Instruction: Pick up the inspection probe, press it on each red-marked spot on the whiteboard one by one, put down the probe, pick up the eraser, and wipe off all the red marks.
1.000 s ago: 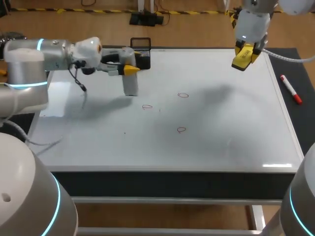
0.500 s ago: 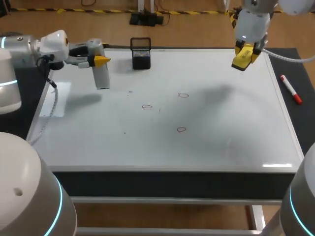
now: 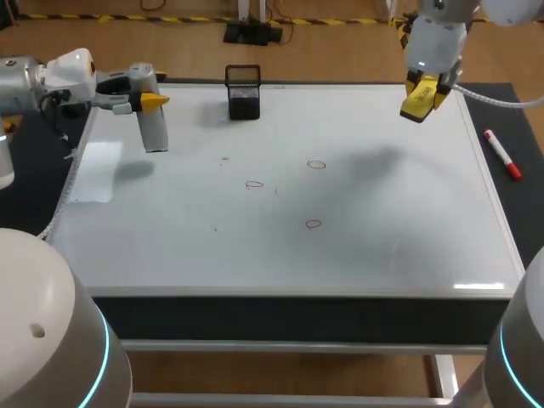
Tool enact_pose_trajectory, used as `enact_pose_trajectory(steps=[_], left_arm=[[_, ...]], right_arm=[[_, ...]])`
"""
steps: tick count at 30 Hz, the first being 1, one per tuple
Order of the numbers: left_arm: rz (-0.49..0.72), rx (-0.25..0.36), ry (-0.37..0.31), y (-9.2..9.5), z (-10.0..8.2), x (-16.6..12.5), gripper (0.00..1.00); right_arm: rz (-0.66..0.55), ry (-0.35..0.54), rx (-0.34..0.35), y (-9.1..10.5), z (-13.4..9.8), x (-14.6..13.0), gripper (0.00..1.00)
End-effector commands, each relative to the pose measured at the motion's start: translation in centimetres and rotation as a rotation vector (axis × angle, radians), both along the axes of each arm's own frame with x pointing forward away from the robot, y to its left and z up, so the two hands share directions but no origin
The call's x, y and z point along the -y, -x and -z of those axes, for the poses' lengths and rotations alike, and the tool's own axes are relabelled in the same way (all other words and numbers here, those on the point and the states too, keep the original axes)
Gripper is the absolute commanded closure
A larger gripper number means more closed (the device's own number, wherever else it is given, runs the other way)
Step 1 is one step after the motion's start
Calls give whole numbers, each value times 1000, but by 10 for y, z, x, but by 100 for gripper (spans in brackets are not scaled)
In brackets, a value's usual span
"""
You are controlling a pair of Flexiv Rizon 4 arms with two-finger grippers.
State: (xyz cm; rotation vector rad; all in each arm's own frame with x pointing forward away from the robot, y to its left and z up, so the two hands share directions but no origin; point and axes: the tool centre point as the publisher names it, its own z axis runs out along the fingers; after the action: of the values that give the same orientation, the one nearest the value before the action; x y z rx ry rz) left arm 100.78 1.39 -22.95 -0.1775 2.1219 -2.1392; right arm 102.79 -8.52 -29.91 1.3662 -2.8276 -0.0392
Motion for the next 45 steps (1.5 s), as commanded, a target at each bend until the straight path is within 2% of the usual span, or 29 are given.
enact_pose_trajectory(steps=[1,16,25,31,36,39,45], left_arm=[[2,0,0,1,-1,-1,100],[2,0,0,1,-1,-1,100],[2,0,0,1,-1,-1,100],[2,0,0,1,-1,-1,100],[2,0,0,1,-1,-1,100],[2,0,0,1,-1,-1,100],[2,0,0,1,-1,-1,100]], right_arm=[[-1,3,0,0,-1,1,100],[-1,3,0,0,-1,1,100],[-193,93,-11,41,4,-72,100],[-325,106,-10,73,8,-124,100],[-450,75,-8,100,11,-175,100],[-516,25,1,114,11,-203,100],[-618,-2,13,133,14,-254,100]])
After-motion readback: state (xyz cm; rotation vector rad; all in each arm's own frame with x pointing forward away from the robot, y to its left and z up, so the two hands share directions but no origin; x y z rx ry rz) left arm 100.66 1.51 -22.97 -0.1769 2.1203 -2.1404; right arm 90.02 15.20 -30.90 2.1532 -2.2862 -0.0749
